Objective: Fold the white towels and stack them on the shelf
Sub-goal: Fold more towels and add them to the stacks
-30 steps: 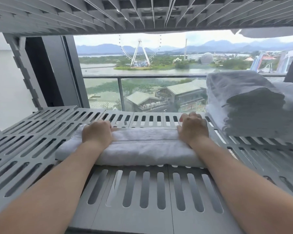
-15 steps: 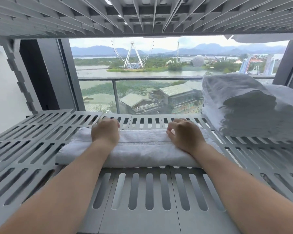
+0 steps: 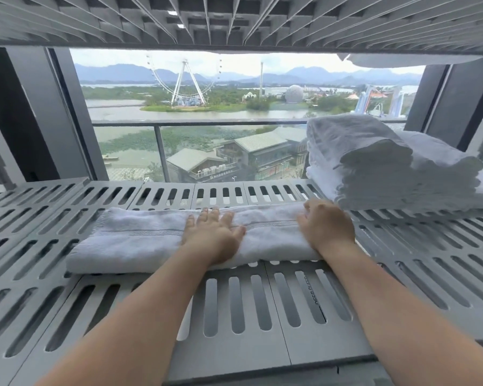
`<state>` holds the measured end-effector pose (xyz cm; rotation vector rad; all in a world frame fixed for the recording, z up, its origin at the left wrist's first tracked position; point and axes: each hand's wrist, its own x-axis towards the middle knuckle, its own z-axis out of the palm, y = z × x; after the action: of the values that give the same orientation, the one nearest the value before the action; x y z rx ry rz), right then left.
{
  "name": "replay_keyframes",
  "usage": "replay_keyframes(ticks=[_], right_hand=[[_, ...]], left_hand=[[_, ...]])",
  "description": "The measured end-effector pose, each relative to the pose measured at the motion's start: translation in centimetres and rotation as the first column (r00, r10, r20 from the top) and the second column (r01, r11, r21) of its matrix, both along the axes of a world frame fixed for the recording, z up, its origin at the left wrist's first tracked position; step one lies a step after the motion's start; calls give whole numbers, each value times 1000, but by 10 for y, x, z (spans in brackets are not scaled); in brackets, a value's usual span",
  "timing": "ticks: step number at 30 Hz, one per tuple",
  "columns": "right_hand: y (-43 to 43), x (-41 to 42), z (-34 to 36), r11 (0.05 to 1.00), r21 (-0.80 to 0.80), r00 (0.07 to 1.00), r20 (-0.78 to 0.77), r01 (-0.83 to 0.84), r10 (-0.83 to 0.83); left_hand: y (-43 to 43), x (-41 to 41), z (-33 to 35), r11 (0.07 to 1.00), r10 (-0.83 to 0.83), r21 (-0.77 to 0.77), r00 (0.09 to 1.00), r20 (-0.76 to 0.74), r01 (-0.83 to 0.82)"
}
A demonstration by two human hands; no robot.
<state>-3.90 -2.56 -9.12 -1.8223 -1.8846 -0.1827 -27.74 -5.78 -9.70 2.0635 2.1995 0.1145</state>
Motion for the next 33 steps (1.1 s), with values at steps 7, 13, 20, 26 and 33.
replay_keyframes(ticks=[7,13,20,26,33], right_hand=[[-9,1,-7,975,-110,981,28,192,-190],[-5,-1,-1,989,-142,921,-377,51,-101],[5,19,13,972,-187,575,-815,-145,-71],[4,20,20,913,-330,363,-903,-240,-231],[-2,25,29,754,-286,-37,-925,-591,-379]], left_hand=[[-3,-2,-3,1000,-8,27,999,-37,9],[-5,1,-4,999,3,52,999,-52,0],[-4,2,-7,998,17,62,998,-66,-13],[-8,3,-7,997,28,77,996,-85,-22],[-23,5,-4,946,-90,306,993,-73,108]])
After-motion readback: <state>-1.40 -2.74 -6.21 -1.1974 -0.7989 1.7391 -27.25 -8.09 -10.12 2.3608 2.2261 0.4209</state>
